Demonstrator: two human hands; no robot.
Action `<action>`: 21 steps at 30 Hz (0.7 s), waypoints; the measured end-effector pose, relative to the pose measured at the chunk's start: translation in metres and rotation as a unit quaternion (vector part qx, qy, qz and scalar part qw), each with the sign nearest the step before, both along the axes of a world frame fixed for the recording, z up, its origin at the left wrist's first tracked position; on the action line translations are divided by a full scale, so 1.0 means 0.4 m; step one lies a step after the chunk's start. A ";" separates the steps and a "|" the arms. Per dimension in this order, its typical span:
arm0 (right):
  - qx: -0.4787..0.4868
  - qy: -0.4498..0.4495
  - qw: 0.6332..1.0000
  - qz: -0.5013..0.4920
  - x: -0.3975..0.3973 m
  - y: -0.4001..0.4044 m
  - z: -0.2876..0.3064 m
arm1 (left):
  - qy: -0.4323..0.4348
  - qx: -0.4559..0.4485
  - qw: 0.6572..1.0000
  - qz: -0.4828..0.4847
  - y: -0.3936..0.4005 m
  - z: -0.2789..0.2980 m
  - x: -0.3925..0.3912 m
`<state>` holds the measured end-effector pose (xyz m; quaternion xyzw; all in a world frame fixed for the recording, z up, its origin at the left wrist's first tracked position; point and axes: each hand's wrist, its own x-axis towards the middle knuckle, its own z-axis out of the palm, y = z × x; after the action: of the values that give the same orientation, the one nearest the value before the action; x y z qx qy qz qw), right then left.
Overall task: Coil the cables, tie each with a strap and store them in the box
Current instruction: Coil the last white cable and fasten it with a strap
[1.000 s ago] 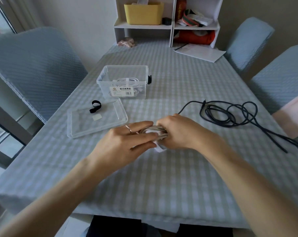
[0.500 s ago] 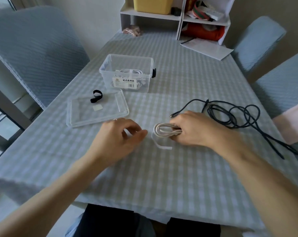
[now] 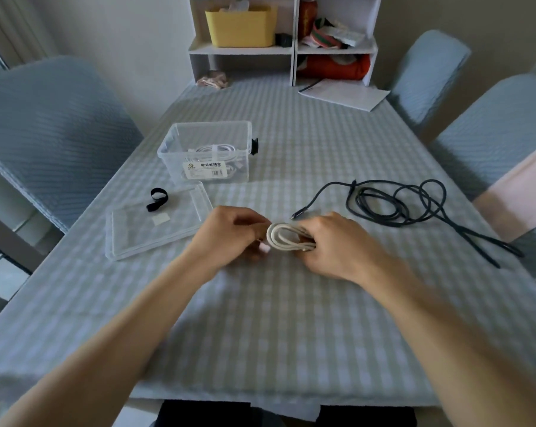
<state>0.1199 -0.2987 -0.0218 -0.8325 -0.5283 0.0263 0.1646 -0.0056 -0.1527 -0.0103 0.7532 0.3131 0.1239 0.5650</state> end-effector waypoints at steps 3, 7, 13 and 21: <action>-0.002 -0.013 1.000 0.001 -0.011 0.008 0.008 | -0.074 -0.060 0.995 0.030 -0.011 0.000 0.011; 0.002 0.002 1.000 -0.021 -0.011 0.018 0.007 | -0.101 -0.032 0.994 0.041 -0.011 -0.022 0.020; 0.039 0.117 0.991 -0.048 -0.010 0.036 -0.006 | -0.140 -0.041 0.989 0.021 -0.022 -0.032 0.016; 0.088 0.157 0.981 -0.067 -0.011 0.036 -0.003 | -0.214 -0.240 0.941 -0.102 -0.004 -0.035 0.000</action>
<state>0.1155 -0.2841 -0.0230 -0.8341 -0.4387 0.0991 0.3192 -0.0054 -0.1543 -0.0241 0.5789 0.1267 0.1457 0.7922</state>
